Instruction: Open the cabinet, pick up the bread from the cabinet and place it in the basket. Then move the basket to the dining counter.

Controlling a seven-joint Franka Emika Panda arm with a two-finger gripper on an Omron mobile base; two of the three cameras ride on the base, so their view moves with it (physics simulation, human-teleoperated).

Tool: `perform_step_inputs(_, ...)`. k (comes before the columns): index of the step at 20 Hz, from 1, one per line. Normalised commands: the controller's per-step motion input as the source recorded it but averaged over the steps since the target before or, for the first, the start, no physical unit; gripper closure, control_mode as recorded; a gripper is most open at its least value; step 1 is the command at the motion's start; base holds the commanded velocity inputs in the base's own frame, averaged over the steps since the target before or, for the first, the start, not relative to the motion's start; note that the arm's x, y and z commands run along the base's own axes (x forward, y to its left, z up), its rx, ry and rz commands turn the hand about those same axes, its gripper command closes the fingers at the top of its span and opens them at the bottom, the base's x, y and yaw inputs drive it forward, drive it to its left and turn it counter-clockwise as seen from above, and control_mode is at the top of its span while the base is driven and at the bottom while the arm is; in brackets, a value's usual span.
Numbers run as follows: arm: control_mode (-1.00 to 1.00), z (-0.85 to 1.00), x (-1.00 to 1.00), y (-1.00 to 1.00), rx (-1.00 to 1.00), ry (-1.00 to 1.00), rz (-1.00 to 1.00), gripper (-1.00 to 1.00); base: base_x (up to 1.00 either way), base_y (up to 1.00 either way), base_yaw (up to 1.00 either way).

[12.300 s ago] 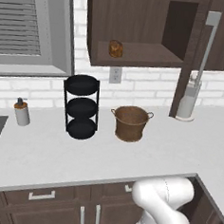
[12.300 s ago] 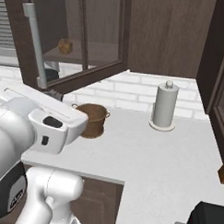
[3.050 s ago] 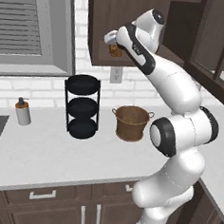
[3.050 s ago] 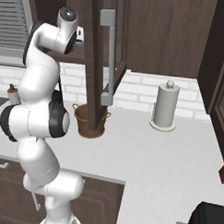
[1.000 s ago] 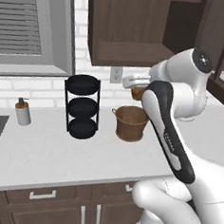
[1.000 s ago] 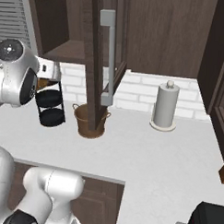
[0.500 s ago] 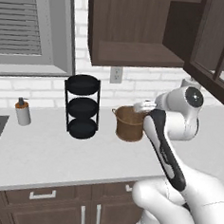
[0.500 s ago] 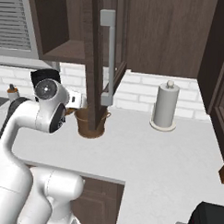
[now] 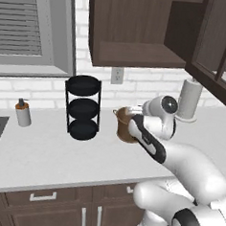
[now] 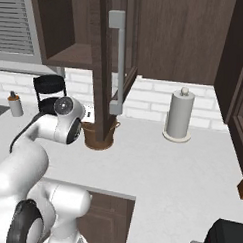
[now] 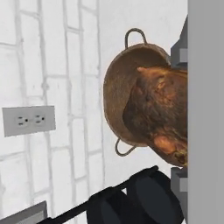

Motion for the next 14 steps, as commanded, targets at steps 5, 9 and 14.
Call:
perform_step_inputs(5,-1.00,-0.26,0.69,0.00,0.01,0.08,-0.03,1.00,0.00,0.00,0.00)
perform_step_inputs(9,-1.00,-0.46,0.45,-0.10,0.01,0.06,0.00,1.00,0.00,0.00,0.00)
perform_step_inputs(14,-1.00,-0.45,0.23,-0.17,0.01,0.01,0.00,1.00,0.00,0.00,0.00)
